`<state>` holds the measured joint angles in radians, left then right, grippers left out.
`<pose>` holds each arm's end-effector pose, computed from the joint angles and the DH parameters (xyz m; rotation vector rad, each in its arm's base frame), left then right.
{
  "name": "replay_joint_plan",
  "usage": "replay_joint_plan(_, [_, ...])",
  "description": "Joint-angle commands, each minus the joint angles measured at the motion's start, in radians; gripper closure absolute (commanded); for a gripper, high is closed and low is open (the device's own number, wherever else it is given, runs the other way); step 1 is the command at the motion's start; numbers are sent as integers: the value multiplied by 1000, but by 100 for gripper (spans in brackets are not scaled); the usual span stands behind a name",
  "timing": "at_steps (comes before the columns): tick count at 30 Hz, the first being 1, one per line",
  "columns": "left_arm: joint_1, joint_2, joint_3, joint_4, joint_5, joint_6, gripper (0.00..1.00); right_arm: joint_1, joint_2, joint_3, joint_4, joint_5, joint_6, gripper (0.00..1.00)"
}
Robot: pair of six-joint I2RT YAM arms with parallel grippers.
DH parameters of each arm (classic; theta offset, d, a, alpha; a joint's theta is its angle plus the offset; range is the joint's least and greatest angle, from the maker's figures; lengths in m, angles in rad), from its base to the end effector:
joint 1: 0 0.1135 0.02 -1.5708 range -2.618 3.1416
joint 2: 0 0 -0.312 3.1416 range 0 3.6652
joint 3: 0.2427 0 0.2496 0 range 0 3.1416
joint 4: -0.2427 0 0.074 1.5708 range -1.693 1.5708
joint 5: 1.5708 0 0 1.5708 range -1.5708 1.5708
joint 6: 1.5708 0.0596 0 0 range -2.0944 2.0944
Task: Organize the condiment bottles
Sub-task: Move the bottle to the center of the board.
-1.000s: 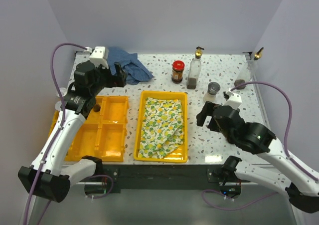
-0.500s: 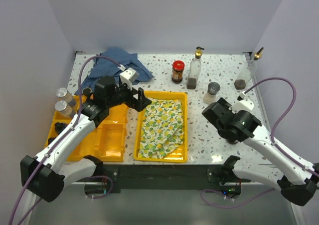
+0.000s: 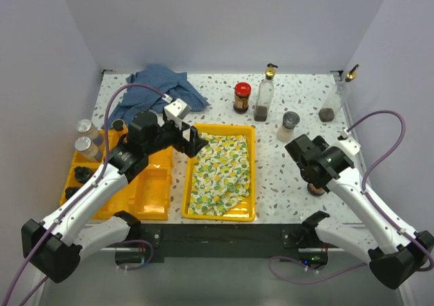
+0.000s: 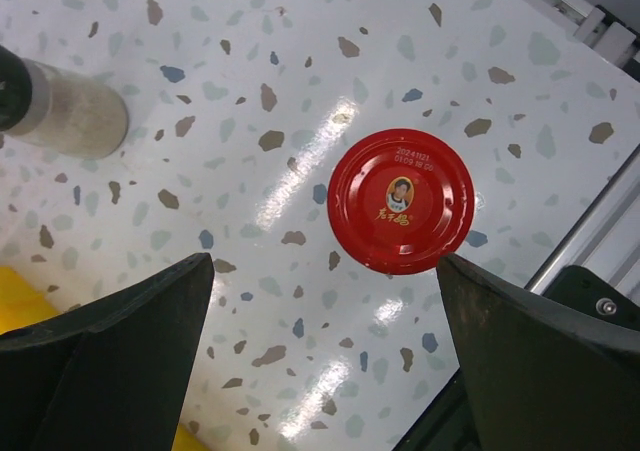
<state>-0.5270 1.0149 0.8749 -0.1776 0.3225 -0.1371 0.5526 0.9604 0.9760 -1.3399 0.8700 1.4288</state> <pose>0.1873 -0.1308 0.3633 0.5967 1.8490 -0.7521 0.1175 0.0189 0.3239 1.0791 1.9960 -0.3423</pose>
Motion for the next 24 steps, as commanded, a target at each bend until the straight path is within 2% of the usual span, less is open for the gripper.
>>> replay_joint_plan(1, [-11, -27, -11, 55, -49, 13, 0, -39, -17, -17, -242, 57, 24, 2])
replay_joint_plan(5, [-19, -18, -10, 55, -37, 11, 0, -52, 26, -13, -246, 55, 18, 2])
replay_joint_plan(11, [-27, -29, -14, 53, -48, 16, 0, -172, 35, -39, -235, 38, 35, 1])
replay_joint_plan(15, [-28, -24, -13, 55, -59, 19, 0, -200, 78, -39, -229, 24, 35, 1])
replay_joint_plan(21, [-30, -33, -13, 52, -72, 22, 0, -203, 84, -106, -72, -31, -59, 1])
replay_joint_plan(24, [-30, -32, -13, 55, -76, 22, 0, -204, 72, -122, -25, -14, -86, 5])
